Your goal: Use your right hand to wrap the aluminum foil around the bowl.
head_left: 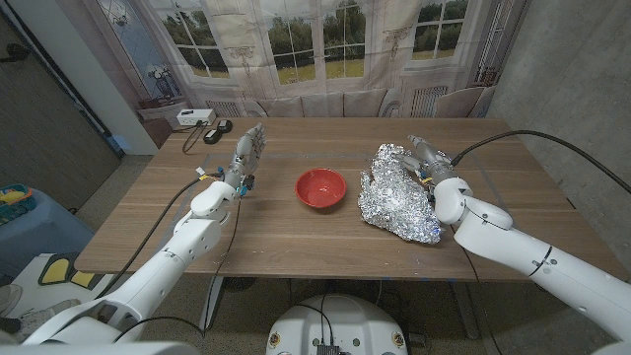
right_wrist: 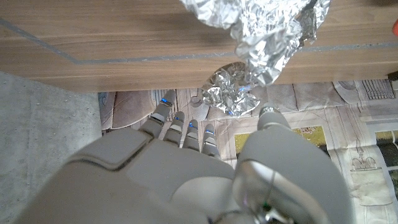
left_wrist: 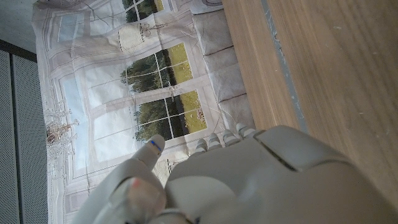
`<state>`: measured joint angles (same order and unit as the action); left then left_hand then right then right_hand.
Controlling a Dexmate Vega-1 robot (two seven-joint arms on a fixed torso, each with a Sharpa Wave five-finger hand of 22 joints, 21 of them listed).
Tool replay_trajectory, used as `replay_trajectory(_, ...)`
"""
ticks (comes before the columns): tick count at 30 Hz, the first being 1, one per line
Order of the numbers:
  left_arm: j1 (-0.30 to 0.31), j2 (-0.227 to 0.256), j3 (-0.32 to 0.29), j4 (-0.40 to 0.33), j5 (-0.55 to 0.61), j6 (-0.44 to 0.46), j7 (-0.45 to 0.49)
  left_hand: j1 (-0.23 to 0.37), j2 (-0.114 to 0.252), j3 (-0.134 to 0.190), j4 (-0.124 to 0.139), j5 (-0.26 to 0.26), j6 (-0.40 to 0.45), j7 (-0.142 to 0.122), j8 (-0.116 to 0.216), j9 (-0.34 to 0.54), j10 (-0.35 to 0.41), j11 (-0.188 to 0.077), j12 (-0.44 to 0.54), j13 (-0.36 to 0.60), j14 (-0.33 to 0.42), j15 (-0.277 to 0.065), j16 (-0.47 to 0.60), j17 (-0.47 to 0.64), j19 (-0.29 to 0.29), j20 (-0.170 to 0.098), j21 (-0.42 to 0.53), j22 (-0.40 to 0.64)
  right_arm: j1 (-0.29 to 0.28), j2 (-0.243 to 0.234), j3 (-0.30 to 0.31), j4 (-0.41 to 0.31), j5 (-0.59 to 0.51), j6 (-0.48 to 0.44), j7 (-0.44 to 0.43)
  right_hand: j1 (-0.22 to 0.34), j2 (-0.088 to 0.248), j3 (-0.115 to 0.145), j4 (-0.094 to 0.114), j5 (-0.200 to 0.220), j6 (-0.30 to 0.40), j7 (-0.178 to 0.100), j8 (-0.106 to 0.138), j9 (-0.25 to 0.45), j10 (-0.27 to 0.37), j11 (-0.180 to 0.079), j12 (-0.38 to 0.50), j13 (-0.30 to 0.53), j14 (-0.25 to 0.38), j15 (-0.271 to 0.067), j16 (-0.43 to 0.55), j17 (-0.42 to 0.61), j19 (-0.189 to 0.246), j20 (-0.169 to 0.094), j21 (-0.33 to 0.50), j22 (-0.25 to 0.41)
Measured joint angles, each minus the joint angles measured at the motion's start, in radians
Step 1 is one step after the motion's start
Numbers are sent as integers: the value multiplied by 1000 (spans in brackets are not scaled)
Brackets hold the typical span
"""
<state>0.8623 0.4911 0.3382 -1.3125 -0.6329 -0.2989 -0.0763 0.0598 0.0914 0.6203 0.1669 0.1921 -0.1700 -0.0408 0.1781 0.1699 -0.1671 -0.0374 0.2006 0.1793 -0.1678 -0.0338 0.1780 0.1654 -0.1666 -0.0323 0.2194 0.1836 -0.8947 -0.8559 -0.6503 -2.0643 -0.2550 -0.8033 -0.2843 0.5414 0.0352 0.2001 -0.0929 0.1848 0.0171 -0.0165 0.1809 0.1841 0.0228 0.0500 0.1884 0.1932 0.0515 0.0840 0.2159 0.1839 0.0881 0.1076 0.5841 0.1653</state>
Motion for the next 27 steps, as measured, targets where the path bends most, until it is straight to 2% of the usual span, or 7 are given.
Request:
replay_trajectory(3,-1,0,0,1,0,-1,-1,0,0,0,0,0,0,0,0,0,0,0,0,0,0,0,0,0,0,0,0,0,19,-6,-23,-9,-10,-38,18,7,1,-4,-4,0,-1,-1,0,4,-2,-2,0,0,6,6,0,0,16,12,0,0)
replay_trajectory(9,-2,0,1,2,0,-1,-2,0,0,0,0,0,0,0,0,0,0,0,0,0,0,0,0,0,0,0,0,0,65,-16,-73,-17,-23,-122,69,10,-3,-4,-12,0,-12,2,0,5,2,2,0,4,26,7,0,0,47,17,0,5)
replay_trajectory(12,-2,0,1,2,0,-1,-2,0,0,0,0,0,0,0,0,0,0,0,0,0,0,0,0,0,0,0,0,0,85,-20,-92,-17,-23,-144,93,12,-5,-8,-17,0,-30,6,0,5,-1,6,2,5,57,9,13,1,83,21,0,5)
replay_trajectory(18,-2,0,1,1,1,-1,-2,0,0,0,0,0,0,0,0,0,0,0,0,0,0,0,0,0,0,0,0,0,122,-30,-123,-11,-8,-160,140,19,3,-12,-21,5,-53,15,3,5,52,10,23,5,188,-23,59,13,196,27,16,8)
replay_trajectory(21,-2,1,1,0,1,-1,0,0,0,3,-3,0,0,0,0,0,0,0,0,0,0,0,0,0,0,0,0,0,134,-34,-123,-11,1,-158,152,52,14,-3,-39,12,-53,15,5,5,90,6,35,9,251,-45,82,16,251,21,28,10)
replay_trajectory(24,-2,2,1,-2,1,-1,1,0,0,3,-3,0,0,0,0,0,-2,-2,0,0,0,0,0,0,0,0,0,0,143,-36,-138,0,8,-151,160,100,24,8,-58,18,-30,22,23,5,142,-8,48,9,328,-83,113,27,310,-2,40,14)
replay_trajectory(27,-1,2,1,-4,1,-1,3,0,0,3,-3,0,0,0,0,0,-4,-4,0,0,0,0,0,0,0,0,0,0,149,-36,-144,5,9,-144,161,161,43,23,-72,19,45,13,44,5,216,-23,67,14,419,-123,161,50,373,-34,62,18)
